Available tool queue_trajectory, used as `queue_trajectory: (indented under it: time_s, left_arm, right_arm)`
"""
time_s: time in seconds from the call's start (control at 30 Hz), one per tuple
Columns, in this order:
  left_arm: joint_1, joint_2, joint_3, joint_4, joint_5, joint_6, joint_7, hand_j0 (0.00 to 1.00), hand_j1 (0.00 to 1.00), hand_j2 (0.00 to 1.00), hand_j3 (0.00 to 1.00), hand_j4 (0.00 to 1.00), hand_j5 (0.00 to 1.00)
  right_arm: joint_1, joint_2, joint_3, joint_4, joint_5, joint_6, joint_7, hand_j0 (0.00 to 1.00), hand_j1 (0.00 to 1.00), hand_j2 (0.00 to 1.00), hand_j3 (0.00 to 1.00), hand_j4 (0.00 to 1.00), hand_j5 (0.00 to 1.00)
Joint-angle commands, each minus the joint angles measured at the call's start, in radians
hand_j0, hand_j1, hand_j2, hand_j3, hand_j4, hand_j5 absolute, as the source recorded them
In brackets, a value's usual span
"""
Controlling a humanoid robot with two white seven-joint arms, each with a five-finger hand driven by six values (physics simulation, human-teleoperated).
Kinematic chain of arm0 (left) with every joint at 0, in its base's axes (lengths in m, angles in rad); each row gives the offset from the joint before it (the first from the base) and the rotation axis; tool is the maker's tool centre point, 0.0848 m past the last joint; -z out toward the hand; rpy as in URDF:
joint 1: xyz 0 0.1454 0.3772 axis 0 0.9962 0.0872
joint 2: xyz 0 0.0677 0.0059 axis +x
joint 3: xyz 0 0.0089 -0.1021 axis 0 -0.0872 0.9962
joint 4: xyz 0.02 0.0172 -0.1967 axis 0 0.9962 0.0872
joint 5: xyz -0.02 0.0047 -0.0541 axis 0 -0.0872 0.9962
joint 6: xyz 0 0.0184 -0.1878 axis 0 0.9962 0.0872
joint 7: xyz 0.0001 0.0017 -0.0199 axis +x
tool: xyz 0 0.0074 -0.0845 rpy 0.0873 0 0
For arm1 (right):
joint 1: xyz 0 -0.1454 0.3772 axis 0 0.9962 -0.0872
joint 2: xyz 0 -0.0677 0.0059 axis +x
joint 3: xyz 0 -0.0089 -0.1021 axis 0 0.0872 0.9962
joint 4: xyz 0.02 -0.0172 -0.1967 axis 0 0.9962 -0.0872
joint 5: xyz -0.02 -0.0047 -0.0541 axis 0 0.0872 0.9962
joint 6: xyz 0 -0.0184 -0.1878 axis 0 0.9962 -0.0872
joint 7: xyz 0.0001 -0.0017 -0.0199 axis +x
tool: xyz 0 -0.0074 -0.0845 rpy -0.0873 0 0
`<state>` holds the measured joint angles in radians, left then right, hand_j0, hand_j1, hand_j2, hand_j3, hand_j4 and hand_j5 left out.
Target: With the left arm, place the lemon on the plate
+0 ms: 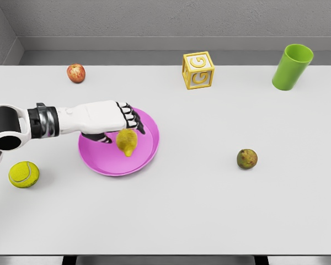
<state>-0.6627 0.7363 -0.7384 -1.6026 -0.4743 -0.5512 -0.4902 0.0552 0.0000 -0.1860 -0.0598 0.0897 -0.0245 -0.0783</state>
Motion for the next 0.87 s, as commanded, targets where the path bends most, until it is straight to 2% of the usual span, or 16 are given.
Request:
queue_trajectory:
  time_s: [0.0, 0.07, 0.1, 0.17, 0.23, 0.4, 0.53, 0.6, 0.67, 0.83]
  left_arm:
    - [0.0, 0.0, 0.001, 0.0, 0.008, 0.005, 0.001, 0.99, 0.99, 0.99, 0.99, 0.99, 0.99]
    - [-0.002, 0.003, 0.004, 0.003, 0.01, 0.007, 0.001, 0.99, 0.99, 0.99, 0.99, 0.99, 0.99]
    - [0.0, 0.031, 0.008, 0.006, 0.01, 0.007, 0.002, 1.0, 1.0, 1.0, 1.0, 1.0, 1.0]
    - [0.003, 0.075, 0.063, 0.009, 0.006, 0.01, 0.004, 1.0, 1.0, 1.0, 1.0, 1.0, 1.0]
    - [0.023, 0.091, 0.128, 0.065, 0.006, 0.017, 0.004, 1.0, 1.0, 1.0, 1.0, 1.0, 1.0]
    - [0.038, 0.098, 0.212, 0.216, 0.02, 0.019, 0.007, 1.0, 1.0, 1.0, 1.0, 1.0, 1.0]
    - [0.048, 0.094, 0.243, 0.294, 0.059, 0.017, 0.005, 1.0, 1.0, 1.0, 1.0, 1.0, 1.0]
    - [0.063, 0.092, 0.243, 0.359, 0.175, 0.017, 0.005, 1.0, 1.0, 1.0, 1.0, 1.0, 1.0]
    - [0.061, 0.097, 0.244, 0.392, 0.175, 0.017, 0.005, 1.0, 1.0, 1.0, 1.0, 1.0, 1.0]
    - [0.061, 0.092, 0.235, 0.375, 0.171, 0.002, 0.001, 1.0, 1.0, 1.0, 1.0, 1.0, 1.0]
  right_arm:
    - [0.0, 0.0, 0.0, 0.0, 0.001, 0.0, 0.0, 1.0, 1.0, 1.0, 1.0, 1.0, 1.0]
    - [0.002, 0.0, 0.0, 0.0, -0.001, 0.0, 0.0, 1.0, 1.0, 1.0, 1.0, 1.0, 1.0]
    - [0.0, 0.0, 0.0, 0.0, -0.001, 0.0, 0.0, 1.0, 1.0, 1.0, 1.0, 1.0, 1.0]
    - [0.0, 0.0, 0.0, 0.0, 0.001, 0.0, 0.0, 1.0, 1.0, 1.0, 1.0, 1.0, 1.0]
    - [0.002, 0.0, -0.001, 0.0, 0.001, 0.0, 0.0, 1.0, 1.0, 1.0, 1.0, 1.0, 1.0]
    - [0.002, 0.0, 0.0, 0.0, 0.001, 0.0, 0.0, 1.0, 1.0, 1.0, 1.0, 1.0, 1.0]
    - [0.002, 0.0, 0.0, 0.0, 0.001, 0.0, 0.0, 1.0, 1.0, 1.0, 1.0, 1.0, 1.0]
    - [0.002, 0.0, 0.0, 0.0, 0.001, 0.0, 0.0, 1.0, 1.0, 1.0, 1.0, 1.0, 1.0]
    - [0.002, 0.0, -0.001, 0.0, 0.001, 0.0, 0.0, 1.0, 1.0, 1.0, 1.0, 1.0, 1.0]
    - [0.002, 0.0, 0.0, 0.0, 0.001, 0.0, 0.0, 1.0, 1.0, 1.0, 1.0, 1.0, 1.0]
